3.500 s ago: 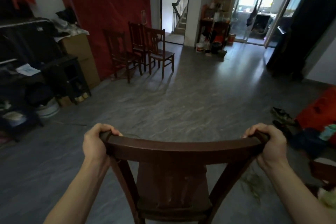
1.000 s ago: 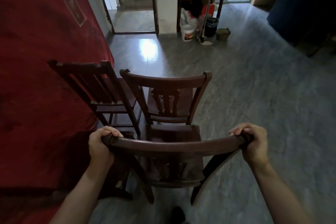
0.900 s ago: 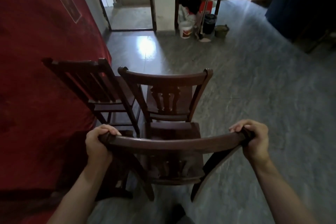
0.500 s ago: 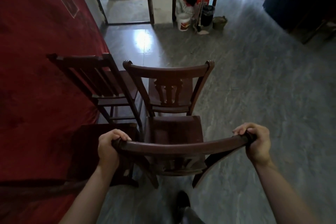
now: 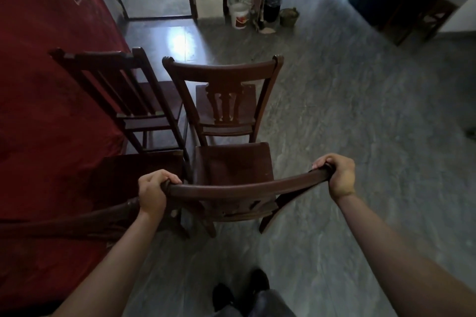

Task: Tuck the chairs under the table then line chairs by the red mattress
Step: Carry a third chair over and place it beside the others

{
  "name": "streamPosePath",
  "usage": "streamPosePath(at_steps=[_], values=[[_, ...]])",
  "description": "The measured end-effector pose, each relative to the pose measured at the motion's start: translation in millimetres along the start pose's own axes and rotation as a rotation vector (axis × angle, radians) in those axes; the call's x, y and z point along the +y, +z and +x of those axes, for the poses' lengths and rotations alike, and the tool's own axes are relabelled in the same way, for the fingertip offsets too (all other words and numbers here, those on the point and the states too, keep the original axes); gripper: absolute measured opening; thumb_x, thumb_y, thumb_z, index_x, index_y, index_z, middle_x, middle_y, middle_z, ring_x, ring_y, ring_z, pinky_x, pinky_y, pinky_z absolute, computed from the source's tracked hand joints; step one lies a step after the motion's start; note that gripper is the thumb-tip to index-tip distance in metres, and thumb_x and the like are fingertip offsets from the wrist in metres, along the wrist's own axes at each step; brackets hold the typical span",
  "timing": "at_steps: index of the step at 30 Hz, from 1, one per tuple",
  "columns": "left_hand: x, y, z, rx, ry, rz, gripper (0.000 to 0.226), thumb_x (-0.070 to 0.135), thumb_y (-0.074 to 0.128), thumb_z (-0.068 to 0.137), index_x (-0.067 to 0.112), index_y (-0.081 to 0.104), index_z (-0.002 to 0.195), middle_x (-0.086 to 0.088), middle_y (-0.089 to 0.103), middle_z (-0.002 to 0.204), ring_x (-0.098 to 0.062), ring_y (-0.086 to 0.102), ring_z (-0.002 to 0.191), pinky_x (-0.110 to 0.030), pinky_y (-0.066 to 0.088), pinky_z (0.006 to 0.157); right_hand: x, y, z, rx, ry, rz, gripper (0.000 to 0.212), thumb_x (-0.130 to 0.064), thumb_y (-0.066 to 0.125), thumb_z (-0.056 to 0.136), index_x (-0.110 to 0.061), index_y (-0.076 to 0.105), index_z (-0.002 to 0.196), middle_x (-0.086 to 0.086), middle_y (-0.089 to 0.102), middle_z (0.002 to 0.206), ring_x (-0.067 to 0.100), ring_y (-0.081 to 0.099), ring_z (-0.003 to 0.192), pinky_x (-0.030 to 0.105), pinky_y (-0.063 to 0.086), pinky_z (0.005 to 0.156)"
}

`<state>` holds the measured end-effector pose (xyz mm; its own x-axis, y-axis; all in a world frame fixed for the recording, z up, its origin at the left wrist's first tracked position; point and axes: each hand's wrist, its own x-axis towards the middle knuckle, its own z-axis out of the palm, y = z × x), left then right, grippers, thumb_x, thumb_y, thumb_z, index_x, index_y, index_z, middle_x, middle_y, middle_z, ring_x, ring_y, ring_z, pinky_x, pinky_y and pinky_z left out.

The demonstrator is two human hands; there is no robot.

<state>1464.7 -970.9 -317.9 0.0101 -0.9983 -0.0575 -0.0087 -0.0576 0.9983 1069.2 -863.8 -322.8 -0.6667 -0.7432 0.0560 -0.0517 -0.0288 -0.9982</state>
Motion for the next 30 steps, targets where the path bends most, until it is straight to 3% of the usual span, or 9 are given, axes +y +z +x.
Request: streamPosePath(at_steps=[3,7,12,16,19,24,28,30], values=[[-1.9,-3.3,2.2,0.016,-0.006,0.016,0.027,0.013,0.048,0.068,0.010,0.069,0.051,-0.015,0.067,0.059,-0.026,0.064,0.064,-0.029,0.051,0.065,-2.3,1.7,-4.4,-0.005,0.046,0.023,0.035,0.011,0.038,0.079,-0.002,0.062,0.057,0.022,0.061,0.057,0.033,0.057,0.063,0.038,0.044,0.066],[-8.3,-7.4,-3.8,0.013,0.003,0.054,0.027,0.014,0.047,0.067,0.002,0.067,0.055,-0.016,0.067,0.060,-0.028,0.063,0.067,-0.032,0.048,0.067,2.9,-3.8,-9.6,-0.029,0.058,0.001,0.035,0.007,0.040,0.079,-0.003,0.062,0.053,0.029,0.063,0.067,0.034,0.058,0.066,0.040,0.043,0.069],[-20.8,-13.1,-14.0,-0.046,0.008,0.045,0.030,0.014,0.043,0.073,-0.001,0.065,0.058,-0.012,0.069,0.061,-0.025,0.063,0.065,-0.023,0.050,0.062,9.8,-12.3,-18.1,-0.051,0.080,0.017,0.029,-0.008,0.046,0.072,-0.006,0.064,0.050,0.022,0.062,0.057,0.029,0.059,0.060,0.033,0.046,0.063],[-28.0,-14.4,-21.1,-0.026,0.029,0.032,0.032,0.014,0.041,0.073,0.010,0.067,0.055,-0.010,0.069,0.062,-0.022,0.064,0.066,-0.023,0.049,0.064,12.4,-15.3,-20.9,-0.092,0.084,0.046,0.038,0.004,0.043,0.078,-0.008,0.064,0.049,0.009,0.065,0.053,0.023,0.060,0.055,0.027,0.048,0.059],[-30.7,-14.1,-26.0,-0.016,0.007,-0.007,0.031,0.018,0.042,0.073,0.008,0.066,0.055,-0.010,0.068,0.062,-0.021,0.063,0.064,-0.022,0.049,0.060,13.6,-16.5,-22.3,-0.100,0.088,0.067,0.039,0.008,0.042,0.080,-0.006,0.063,0.050,0.009,0.065,0.053,0.023,0.059,0.055,0.027,0.048,0.060],[-35.0,-13.7,-27.4,-0.014,-0.018,-0.068,0.034,0.019,0.041,0.076,-0.007,0.059,0.063,-0.009,0.067,0.063,-0.020,0.062,0.062,-0.020,0.050,0.056,16.0,-17.6,-23.5,-0.127,0.071,0.059,0.025,-0.009,0.047,0.071,-0.001,0.062,0.053,0.011,0.065,0.055,0.030,0.058,0.062,0.032,0.047,0.065],[-38.8,-15.6,-28.9,-0.011,-0.037,-0.124,0.037,0.023,0.041,0.081,0.004,0.065,0.061,-0.008,0.069,0.067,-0.017,0.064,0.057,-0.019,0.052,0.048,17.6,-19.2,-24.4,-0.127,0.080,0.073,0.028,-0.012,0.047,0.072,-0.009,0.064,0.050,0.012,0.064,0.056,0.034,0.057,0.067,0.038,0.044,0.070],[-39.6,-16.6,-30.6,0.003,-0.061,-0.148,0.038,0.027,0.043,0.085,0.010,0.070,0.063,-0.007,0.073,0.076,-0.015,0.068,0.066,-0.017,0.053,0.051,16.8,-19.7,-24.2,-0.136,0.082,0.061,0.028,-0.014,0.048,0.071,-0.011,0.065,0.050,0.012,0.065,0.057,0.033,0.057,0.067,0.037,0.045,0.070]])
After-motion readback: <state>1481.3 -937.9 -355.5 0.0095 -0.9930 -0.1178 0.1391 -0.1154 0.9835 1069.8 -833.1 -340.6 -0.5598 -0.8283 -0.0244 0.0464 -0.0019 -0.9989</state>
